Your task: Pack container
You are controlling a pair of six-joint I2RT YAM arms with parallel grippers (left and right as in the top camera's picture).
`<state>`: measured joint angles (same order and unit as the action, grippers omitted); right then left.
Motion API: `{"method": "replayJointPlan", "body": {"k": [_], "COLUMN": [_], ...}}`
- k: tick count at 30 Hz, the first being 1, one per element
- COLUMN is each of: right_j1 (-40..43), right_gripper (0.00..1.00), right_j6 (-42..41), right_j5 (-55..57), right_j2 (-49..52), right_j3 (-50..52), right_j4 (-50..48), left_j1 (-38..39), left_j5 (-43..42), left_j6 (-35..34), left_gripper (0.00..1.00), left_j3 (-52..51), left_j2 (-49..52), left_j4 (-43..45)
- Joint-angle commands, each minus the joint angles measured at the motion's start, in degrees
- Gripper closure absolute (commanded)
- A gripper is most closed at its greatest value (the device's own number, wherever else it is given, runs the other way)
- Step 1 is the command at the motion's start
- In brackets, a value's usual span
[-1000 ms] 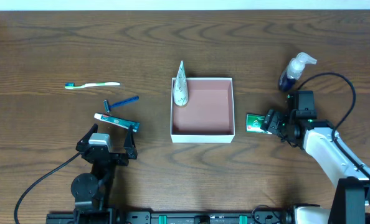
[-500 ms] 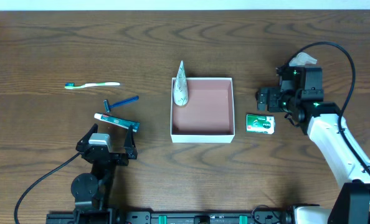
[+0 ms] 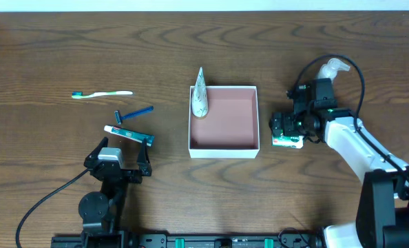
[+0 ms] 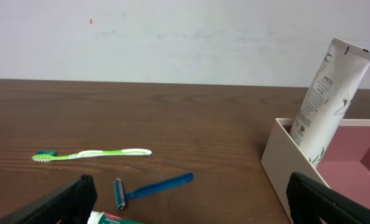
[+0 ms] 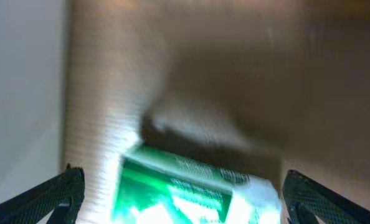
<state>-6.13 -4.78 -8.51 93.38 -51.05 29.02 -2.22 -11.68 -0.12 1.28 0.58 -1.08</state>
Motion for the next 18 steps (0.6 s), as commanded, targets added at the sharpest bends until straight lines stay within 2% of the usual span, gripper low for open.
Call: {"method": "replayJointPlan", "body": {"k": [1,8,18], "right_j1": [-0.33,-0.33,-2.8], "right_gripper": [0.01,0.01,0.01], "right_j6": [-3.02,-4.07,-5.95], "right_j5": [3.41,3.21,2.91], "right_j2": [0.42,0.5,0.52], "right_j3": [-0.85,-0.79,-0.59], "right_j4": [2.01,5.75,3.91], "left_j1": [-0.28,-0.28,-0.28], "left_j5": [-1.18,-1.18,-1.18], "left_j6": [0.33,0.33,0.33], "left_gripper": [0.02,0.02,0.02], "left_j3": [-1.05,-1.05,-1.05], "left_j2": [-0.35,-0.35,-0.35], "left_j4": [-1.86,-1.86,-1.86]}}
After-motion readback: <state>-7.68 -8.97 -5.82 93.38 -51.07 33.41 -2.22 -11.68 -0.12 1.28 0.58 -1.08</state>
